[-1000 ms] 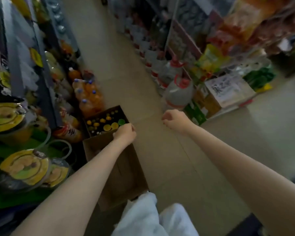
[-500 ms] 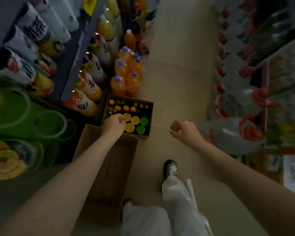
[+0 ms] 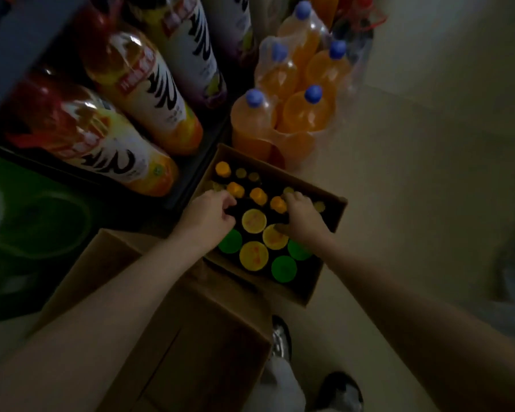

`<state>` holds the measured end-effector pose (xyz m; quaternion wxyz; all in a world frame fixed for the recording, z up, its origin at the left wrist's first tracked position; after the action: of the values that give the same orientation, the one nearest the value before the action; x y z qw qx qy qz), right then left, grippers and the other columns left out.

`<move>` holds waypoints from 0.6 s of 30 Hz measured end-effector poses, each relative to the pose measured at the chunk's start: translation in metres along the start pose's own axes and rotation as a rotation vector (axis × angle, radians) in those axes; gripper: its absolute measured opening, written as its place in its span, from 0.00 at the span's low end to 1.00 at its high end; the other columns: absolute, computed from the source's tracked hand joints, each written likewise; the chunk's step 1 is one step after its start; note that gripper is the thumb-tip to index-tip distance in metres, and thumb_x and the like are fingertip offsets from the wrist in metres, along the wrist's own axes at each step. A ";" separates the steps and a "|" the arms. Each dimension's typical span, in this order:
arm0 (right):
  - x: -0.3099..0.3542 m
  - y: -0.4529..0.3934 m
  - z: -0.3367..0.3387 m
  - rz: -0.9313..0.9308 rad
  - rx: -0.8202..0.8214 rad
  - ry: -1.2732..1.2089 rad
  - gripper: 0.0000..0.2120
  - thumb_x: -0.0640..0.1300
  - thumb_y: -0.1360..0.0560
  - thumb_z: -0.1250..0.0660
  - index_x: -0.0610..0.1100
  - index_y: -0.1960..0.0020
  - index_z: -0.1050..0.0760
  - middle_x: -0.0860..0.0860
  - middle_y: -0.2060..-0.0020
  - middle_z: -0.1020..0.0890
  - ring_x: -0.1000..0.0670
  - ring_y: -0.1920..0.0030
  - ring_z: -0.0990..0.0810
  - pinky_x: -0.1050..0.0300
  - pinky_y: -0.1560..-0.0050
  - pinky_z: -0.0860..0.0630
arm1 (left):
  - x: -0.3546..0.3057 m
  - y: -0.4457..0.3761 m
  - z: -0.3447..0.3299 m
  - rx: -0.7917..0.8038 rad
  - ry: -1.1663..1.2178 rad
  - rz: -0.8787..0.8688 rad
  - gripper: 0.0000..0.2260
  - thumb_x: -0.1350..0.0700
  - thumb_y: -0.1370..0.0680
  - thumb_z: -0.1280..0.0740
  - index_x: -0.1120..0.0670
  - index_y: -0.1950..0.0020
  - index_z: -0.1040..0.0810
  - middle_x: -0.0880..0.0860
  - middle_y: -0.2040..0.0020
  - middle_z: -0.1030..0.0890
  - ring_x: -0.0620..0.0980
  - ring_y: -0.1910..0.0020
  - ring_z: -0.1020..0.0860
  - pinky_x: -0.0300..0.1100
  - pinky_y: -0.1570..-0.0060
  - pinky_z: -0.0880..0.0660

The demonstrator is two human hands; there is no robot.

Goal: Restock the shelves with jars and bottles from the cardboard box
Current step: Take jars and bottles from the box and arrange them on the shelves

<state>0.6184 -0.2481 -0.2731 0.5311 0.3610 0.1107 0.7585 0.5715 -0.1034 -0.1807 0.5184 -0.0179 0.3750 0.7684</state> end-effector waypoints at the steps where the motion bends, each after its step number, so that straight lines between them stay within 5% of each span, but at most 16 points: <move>1: 0.000 -0.019 -0.011 0.019 0.002 0.057 0.35 0.45 0.27 0.30 0.42 0.26 0.44 0.43 0.29 0.38 0.40 0.31 0.38 0.49 0.37 0.32 | 0.004 -0.012 -0.009 0.022 -0.017 -0.005 0.13 0.60 0.23 0.36 0.55 0.39 0.26 0.53 0.40 0.26 0.51 0.44 0.25 0.41 0.48 0.28; 6: -0.004 -0.071 -0.048 -0.030 -0.018 0.356 0.26 0.40 0.23 0.37 0.42 0.28 0.42 0.42 0.33 0.35 0.38 0.32 0.38 0.47 0.44 0.28 | 0.017 -0.045 -0.035 0.030 0.044 -0.011 0.14 0.59 0.22 0.37 0.55 0.37 0.28 0.52 0.38 0.27 0.49 0.44 0.25 0.41 0.48 0.28; 11: -0.018 -0.051 -0.045 -0.015 -0.028 0.321 0.20 0.36 0.22 0.44 0.42 0.30 0.39 0.41 0.36 0.32 0.38 0.45 0.25 0.52 0.62 0.31 | 0.028 -0.042 -0.033 -0.015 0.200 0.059 0.12 0.60 0.22 0.37 0.55 0.39 0.26 0.52 0.40 0.24 0.50 0.41 0.26 0.39 0.48 0.30; 18: 0.024 -0.001 0.054 0.273 -0.103 0.164 0.16 0.38 0.30 0.32 0.39 0.44 0.30 0.43 0.49 0.25 0.42 0.51 0.23 0.56 0.59 0.28 | 0.006 -0.022 -0.049 0.175 0.349 0.016 0.24 0.59 0.25 0.32 0.52 0.30 0.35 0.49 0.32 0.31 0.49 0.37 0.29 0.39 0.44 0.31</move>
<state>0.6508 -0.2381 -0.2244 0.4301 0.2818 0.0647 0.8552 0.5691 -0.1243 -0.2305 0.4387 -0.1028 0.5246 0.7223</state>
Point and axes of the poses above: each hand's wrist, its own y-axis away from the middle knuckle, its own z-axis out of the back of the hand, x = y × z, the point moved 8 cm from there along -y, towards the middle knuckle
